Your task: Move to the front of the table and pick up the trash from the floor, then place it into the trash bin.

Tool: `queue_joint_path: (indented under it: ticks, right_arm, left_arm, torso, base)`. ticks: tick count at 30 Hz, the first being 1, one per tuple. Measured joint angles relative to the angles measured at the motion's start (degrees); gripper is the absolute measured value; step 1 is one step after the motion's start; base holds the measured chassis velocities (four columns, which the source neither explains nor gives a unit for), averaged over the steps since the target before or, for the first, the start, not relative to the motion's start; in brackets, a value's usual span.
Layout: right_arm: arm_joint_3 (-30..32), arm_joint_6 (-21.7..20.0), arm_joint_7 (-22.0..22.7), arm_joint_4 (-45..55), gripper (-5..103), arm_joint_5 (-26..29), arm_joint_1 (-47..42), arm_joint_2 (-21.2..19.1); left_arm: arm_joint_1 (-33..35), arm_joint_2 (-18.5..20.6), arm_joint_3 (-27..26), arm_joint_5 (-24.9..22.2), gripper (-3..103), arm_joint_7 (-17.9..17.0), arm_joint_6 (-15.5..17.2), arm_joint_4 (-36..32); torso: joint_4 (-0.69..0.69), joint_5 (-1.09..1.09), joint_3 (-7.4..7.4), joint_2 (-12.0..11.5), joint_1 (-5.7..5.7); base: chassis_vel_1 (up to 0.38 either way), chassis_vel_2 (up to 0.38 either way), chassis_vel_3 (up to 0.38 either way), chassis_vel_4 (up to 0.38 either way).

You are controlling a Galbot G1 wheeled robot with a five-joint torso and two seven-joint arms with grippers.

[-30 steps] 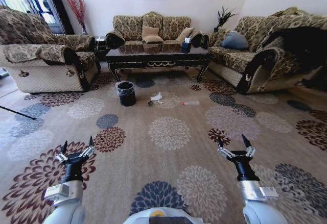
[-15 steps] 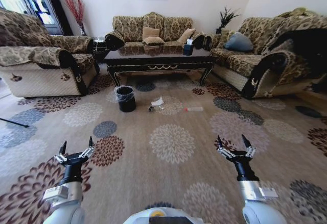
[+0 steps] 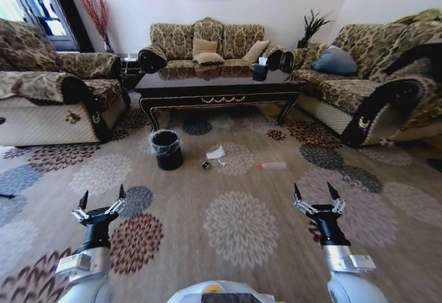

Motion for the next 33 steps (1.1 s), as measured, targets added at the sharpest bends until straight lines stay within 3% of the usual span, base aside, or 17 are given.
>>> queue_joint_path:
  ticks: [33]
  right_arm:
    - [-0.84, 0.6, 1.86, 1.07, 100, -0.73, -0.78, 0.4]
  left_arm:
    - [0.92, -0.1, 0.01, 0.15, 100, -0.06, -0.69, -0.53]
  torso:
    - [0.0, -0.02, 0.04, 0.04, 0.01]
  base:
    - [-0.345, 0.351, 0.346, -0.346]
